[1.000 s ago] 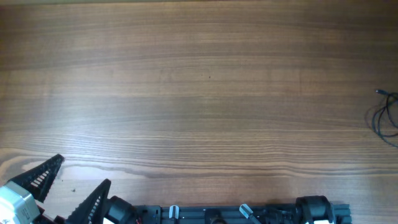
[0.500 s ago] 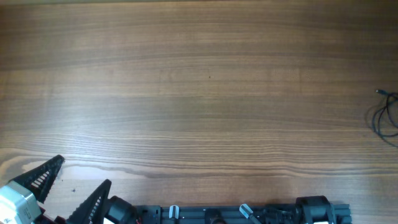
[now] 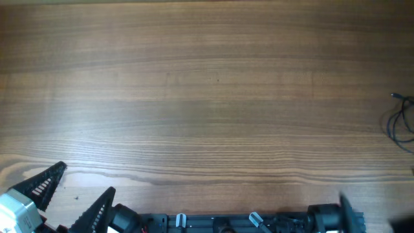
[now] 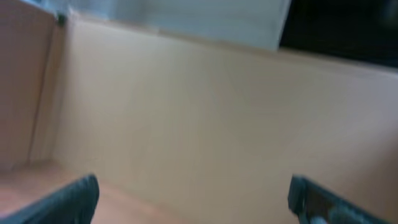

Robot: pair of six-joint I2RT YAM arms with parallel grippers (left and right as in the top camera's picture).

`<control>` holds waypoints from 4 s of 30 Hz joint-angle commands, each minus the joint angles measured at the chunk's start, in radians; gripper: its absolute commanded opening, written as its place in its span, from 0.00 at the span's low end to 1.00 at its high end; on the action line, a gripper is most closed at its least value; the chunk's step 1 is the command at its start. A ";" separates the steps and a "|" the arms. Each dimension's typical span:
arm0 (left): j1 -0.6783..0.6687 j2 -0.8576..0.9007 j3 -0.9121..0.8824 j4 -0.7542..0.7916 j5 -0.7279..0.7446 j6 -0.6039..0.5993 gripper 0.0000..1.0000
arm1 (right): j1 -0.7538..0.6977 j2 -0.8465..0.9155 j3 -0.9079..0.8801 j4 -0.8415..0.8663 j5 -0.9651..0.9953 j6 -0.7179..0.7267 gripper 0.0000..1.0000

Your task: Untangle cables

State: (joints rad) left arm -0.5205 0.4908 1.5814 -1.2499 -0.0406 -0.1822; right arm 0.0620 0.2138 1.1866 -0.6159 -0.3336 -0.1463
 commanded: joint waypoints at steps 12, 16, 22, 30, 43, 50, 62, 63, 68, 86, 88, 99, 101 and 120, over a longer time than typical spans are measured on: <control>0.002 -0.004 0.003 0.002 -0.009 -0.009 1.00 | -0.003 -0.011 -0.830 0.477 -0.098 0.128 1.00; 0.002 -0.004 0.003 -0.016 -0.009 -0.009 1.00 | -0.003 -0.010 -0.935 0.485 0.084 0.217 0.99; 0.002 -0.004 0.003 -0.030 -0.009 -0.010 1.00 | -0.003 -0.010 -1.082 0.520 0.312 0.443 1.00; 0.002 -0.004 0.003 -0.031 -0.009 -0.009 1.00 | -0.003 -0.001 -1.096 0.397 0.312 0.438 1.00; 0.002 -0.004 0.003 0.009 -0.014 -0.008 1.00 | -0.016 -0.111 -1.096 0.397 0.311 0.438 1.00; 0.002 -0.011 0.003 0.024 -0.018 -0.005 1.00 | -0.050 -0.209 -1.096 0.397 0.312 0.438 1.00; 0.181 -0.290 0.003 -0.171 -0.030 -0.044 1.00 | -0.050 -0.209 -1.096 0.397 0.312 0.438 1.00; 0.200 -0.290 0.002 -0.201 -0.032 -0.045 1.00 | -0.050 -0.209 -1.096 0.397 0.312 0.438 0.99; 0.242 -0.290 -0.151 -0.141 -0.029 -0.074 1.00 | -0.050 -0.209 -1.096 0.397 0.312 0.438 1.00; 0.369 -0.378 -1.306 1.530 0.028 -0.061 1.00 | -0.050 -0.209 -1.096 0.397 0.312 0.438 1.00; 0.405 -0.420 -1.328 1.527 0.028 -0.061 1.00 | -0.050 -0.209 -1.096 0.397 0.312 0.438 0.99; 0.475 -0.487 -1.571 1.513 0.005 -0.061 1.00 | -0.050 -0.209 -1.096 0.397 0.312 0.438 1.00; 0.482 -0.487 -1.576 1.438 0.005 -0.055 1.00 | -0.050 -0.209 -1.096 0.397 0.312 0.438 1.00; 0.491 -0.487 -1.576 1.177 0.028 0.025 1.00 | -0.050 -0.209 -1.096 0.397 0.312 0.438 1.00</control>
State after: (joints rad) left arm -0.0372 0.0139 0.0074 -0.0677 -0.0246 -0.1768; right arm 0.0158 0.0135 0.0868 -0.2234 -0.0387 0.2844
